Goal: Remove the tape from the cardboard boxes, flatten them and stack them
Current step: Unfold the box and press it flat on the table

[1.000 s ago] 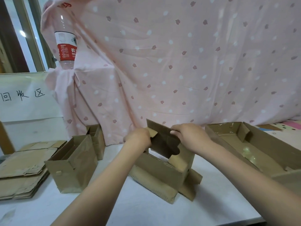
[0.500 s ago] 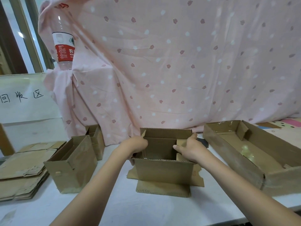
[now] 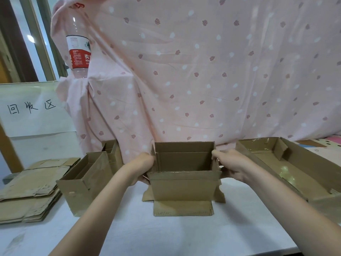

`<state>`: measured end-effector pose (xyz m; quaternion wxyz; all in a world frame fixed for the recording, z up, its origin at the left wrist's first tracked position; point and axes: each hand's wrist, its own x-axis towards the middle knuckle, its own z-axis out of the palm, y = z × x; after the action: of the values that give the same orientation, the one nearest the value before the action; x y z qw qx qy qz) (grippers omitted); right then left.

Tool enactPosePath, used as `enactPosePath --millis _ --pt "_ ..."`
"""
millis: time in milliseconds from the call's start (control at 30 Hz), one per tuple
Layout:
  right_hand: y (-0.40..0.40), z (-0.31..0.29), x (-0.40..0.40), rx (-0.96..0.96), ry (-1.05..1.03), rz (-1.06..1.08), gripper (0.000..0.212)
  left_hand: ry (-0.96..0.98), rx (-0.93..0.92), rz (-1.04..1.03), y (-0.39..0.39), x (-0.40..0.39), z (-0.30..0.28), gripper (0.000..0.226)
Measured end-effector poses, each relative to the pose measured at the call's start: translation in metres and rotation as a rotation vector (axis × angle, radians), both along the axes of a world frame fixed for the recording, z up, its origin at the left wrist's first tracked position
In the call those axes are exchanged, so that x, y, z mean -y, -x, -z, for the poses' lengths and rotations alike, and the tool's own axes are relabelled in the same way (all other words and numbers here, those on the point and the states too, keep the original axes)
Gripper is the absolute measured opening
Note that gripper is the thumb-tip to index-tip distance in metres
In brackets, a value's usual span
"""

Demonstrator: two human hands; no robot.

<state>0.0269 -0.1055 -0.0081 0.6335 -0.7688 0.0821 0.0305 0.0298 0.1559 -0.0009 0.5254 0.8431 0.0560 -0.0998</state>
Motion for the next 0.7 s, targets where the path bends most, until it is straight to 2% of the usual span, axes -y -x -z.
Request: enactPosePath --millis 67,200,233,300,367,433,500,600,633,700 --pt "0.003 -0.004 0.002 0.011 -0.138 0.023 0.025 0.037 0.014 -0.018 -0.001 -0.004 0.008 0.034" --pt "0.001 0.0 0.011 -0.05 -0.421 0.059 0.017 0.303 0.04 -0.112 -0.002 -0.01 0.015 0.032" --pt "0.0 0.002 0.012 -0.073 -0.477 0.06 0.025 0.357 0.064 -0.151 -0.003 -0.011 0.015 0.03" --pt "-0.007 0.011 0.018 -0.171 -0.511 0.101 0.05 0.401 0.094 -0.17 -0.001 -0.011 0.018 0.029" --pt "-0.006 0.022 0.023 -0.318 -0.534 0.109 0.054 0.388 0.071 -0.121 0.003 -0.01 0.023 0.027" --pt "-0.002 0.033 0.025 -0.441 -0.59 0.011 0.056 0.384 0.024 -0.045 0.007 -0.009 0.029 0.031" --pt "-0.003 0.038 0.022 -0.483 -0.649 -0.074 0.062 0.388 0.025 0.043 0.007 -0.009 0.031 0.042" --pt "-0.009 0.036 0.025 -0.508 -0.62 -0.044 0.082 0.435 0.037 0.059 0.002 -0.011 0.032 0.053" --pt "-0.008 0.034 0.025 -0.507 -0.599 -0.024 0.082 0.455 0.038 0.046 0.0 -0.013 0.031 0.054" --pt "-0.006 0.029 0.028 -0.449 -0.616 -0.003 0.067 0.484 0.04 0.021 -0.002 -0.017 0.03 0.05"
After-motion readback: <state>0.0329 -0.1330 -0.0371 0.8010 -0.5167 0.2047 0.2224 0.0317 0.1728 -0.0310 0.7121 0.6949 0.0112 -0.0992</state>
